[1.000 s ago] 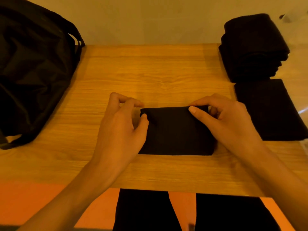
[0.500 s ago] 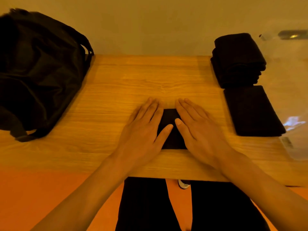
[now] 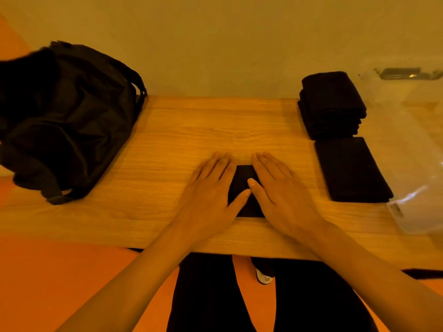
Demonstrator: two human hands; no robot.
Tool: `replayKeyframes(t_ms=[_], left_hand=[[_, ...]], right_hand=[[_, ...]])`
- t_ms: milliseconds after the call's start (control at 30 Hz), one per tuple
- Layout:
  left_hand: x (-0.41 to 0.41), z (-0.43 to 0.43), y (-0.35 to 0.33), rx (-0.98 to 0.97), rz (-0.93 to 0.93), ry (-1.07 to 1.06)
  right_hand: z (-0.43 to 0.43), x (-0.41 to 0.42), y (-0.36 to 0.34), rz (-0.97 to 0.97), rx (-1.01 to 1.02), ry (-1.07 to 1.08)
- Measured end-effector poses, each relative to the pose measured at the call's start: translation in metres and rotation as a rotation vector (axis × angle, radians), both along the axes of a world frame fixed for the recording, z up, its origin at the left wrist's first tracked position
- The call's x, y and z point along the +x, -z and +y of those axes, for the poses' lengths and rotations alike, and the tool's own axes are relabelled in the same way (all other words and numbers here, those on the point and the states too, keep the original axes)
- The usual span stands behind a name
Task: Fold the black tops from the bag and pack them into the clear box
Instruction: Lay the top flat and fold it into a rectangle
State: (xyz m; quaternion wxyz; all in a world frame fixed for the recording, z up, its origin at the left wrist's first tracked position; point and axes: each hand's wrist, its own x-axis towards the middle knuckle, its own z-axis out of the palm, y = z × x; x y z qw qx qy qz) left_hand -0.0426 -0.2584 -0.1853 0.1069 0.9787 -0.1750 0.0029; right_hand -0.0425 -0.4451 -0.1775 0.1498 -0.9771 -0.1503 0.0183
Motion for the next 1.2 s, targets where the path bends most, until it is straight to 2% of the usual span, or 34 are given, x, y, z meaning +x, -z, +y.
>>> replayKeyframes(t_ms=[133,267,333,400,433,467,533,600,667,733,800,933,1033,1200], left_hand=[[-0.001,0.005,-0.002,0.035,0.0,-0.057],[0.0,0.019,-0.006,0.013,0.093,-0.082],[-0.003,0.029,-0.015,-0.209,0.18,-0.136],[-0.009,0.035,-0.027,-0.586,0.198,-0.296],[-0.012,0.038,-0.03,-0.732,0.155,-0.371],[-0.014,0.039,-0.033,-0.793,0.087,-0.408],[-0.02,0.04,-0.035,-0.737,-0.003,-0.301],[-0.024,0.037,-0.033,-0.498,0.017,-0.047],[-0.023,0.034,-0.024,-0.187,0.062,0.129],[-0.021,0.033,-0.02,-0.031,0.112,0.104],[-0.024,0.036,-0.02,-0.118,0.13,-0.041],[-0.036,0.042,-0.025,-0.602,0.004,-0.424],[-0.044,0.034,-0.028,-0.74,0.145,-0.466],[-0.046,0.021,-0.032,-0.798,0.213,-0.487]], right_hand=[[-0.009,-0.002,-0.006,0.057,-0.012,-0.003],[-0.04,-0.002,-0.012,0.179,-0.012,0.05],[-0.045,-0.007,-0.019,0.263,0.185,0.089],[-0.04,-0.012,-0.029,0.291,0.389,0.121],[-0.035,-0.013,-0.033,0.259,0.422,0.126],[-0.03,-0.011,-0.037,0.196,0.4,0.121],[-0.019,-0.008,-0.042,0.038,0.216,0.048],[-0.008,-0.005,-0.039,-0.033,0.018,-0.069],[-0.001,-0.005,-0.028,-0.006,-0.107,-0.11],[0.0,-0.004,-0.02,0.043,-0.14,-0.088],[-0.006,-0.004,-0.021,0.078,-0.08,-0.058],[-0.014,-0.007,-0.026,0.057,0.051,-0.005],[-0.008,-0.012,-0.016,0.058,0.033,-0.01],[-0.006,-0.012,-0.006,0.05,0.069,0.009]])
